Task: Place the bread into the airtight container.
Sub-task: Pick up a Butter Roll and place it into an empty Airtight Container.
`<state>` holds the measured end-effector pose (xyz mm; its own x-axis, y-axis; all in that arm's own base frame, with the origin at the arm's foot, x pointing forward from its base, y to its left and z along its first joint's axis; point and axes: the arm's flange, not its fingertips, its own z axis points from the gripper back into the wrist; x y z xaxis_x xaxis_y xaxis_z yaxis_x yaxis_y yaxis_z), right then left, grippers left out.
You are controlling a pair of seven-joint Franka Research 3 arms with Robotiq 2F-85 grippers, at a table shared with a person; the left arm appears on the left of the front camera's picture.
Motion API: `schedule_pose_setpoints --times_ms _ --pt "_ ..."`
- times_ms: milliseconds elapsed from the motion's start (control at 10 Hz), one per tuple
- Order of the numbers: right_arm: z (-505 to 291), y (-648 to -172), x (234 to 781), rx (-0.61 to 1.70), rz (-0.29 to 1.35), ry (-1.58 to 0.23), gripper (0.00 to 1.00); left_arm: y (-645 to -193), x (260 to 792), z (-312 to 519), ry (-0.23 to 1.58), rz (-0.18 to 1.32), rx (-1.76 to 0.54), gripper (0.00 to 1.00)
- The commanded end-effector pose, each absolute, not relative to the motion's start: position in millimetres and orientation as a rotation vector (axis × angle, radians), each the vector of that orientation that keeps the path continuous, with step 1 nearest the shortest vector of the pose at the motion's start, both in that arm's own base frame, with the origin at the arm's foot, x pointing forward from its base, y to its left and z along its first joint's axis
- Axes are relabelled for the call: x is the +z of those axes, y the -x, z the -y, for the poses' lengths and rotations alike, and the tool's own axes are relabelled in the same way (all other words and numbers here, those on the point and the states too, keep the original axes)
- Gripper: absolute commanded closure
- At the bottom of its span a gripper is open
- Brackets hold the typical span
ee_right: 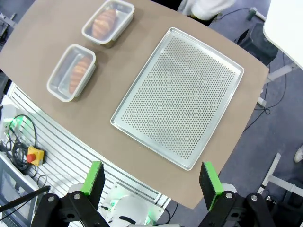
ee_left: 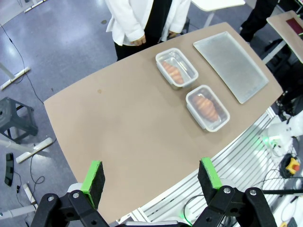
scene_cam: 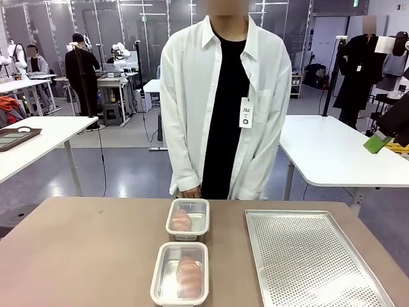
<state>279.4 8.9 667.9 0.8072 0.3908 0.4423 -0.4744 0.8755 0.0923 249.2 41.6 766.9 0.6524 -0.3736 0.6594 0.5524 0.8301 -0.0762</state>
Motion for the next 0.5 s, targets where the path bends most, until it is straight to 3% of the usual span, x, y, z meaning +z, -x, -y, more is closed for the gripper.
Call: schedule_pose_setpoints --times_ms 0,400 --pt "-8.3 -276.7 668.9 0.467 0.423 -0.204 0.0 -249.1 767.8 -41.8 0.283 0.681 -0.553 0.0" --pt "-8.3 -276.7 668.9 0.467 0.423 -0.204 0.0 -249.1 767.8 -41.8 0.283 0.681 -0.553 0.0"
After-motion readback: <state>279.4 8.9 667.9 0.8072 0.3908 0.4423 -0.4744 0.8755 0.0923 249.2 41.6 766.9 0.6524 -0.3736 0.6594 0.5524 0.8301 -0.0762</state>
